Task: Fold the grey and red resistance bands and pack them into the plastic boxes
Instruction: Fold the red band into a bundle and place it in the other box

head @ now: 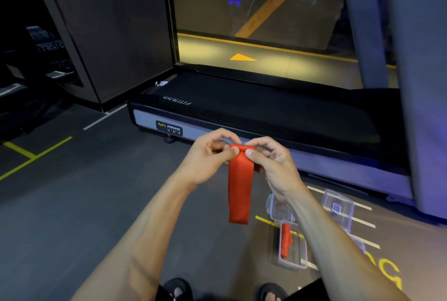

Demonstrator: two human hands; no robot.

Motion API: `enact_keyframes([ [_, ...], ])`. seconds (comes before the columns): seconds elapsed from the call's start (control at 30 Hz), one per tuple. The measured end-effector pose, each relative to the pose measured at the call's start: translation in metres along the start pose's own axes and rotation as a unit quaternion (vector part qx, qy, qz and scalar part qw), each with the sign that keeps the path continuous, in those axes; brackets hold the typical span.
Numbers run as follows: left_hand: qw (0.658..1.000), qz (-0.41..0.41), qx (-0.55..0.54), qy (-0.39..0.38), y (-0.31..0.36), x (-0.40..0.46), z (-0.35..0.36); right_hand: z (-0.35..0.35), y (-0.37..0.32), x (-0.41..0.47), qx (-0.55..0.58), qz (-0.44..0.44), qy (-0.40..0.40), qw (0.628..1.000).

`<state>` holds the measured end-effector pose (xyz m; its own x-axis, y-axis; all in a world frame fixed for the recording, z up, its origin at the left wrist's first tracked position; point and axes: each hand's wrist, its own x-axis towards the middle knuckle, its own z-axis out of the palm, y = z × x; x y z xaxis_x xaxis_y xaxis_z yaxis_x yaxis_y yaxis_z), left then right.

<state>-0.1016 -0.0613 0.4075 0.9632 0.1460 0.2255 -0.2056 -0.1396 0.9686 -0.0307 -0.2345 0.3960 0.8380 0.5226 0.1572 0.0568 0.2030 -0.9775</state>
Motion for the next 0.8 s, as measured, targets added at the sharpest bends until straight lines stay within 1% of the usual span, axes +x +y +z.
enact_keyframes([
  [0.17, 0.999, -0.031, -0.023, 0.002, 0.001, -0.001, 0.001, 0.001, 0.003, 0.002, 0.021, 0.022, -0.001, 1.000],
  [0.37, 1.000, -0.009, 0.024, -0.008, -0.003, -0.002, -0.003, 0.002, 0.004, 0.000, 0.020, 0.033, 0.004, 0.999],
  [0.5, 0.995, 0.021, 0.094, -0.025, -0.005, -0.003, -0.006, 0.000, 0.004, 0.000, -0.010, 0.036, -0.022, 0.999],
  [0.57, 0.993, 0.036, 0.110, -0.027, -0.004, -0.003, -0.006, -0.001, 0.004, 0.000, -0.020, 0.039, -0.032, 0.999],
  [0.67, 0.991, 0.048, 0.122, -0.031, -0.006, -0.003, -0.007, -0.002, 0.007, 0.001, -0.076, 0.022, -0.031, 0.996],
  [0.8, 0.995, 0.023, 0.098, -0.012, -0.014, 0.000, -0.006, -0.006, 0.010, 0.004, -0.131, -0.027, -0.020, 0.991],
])
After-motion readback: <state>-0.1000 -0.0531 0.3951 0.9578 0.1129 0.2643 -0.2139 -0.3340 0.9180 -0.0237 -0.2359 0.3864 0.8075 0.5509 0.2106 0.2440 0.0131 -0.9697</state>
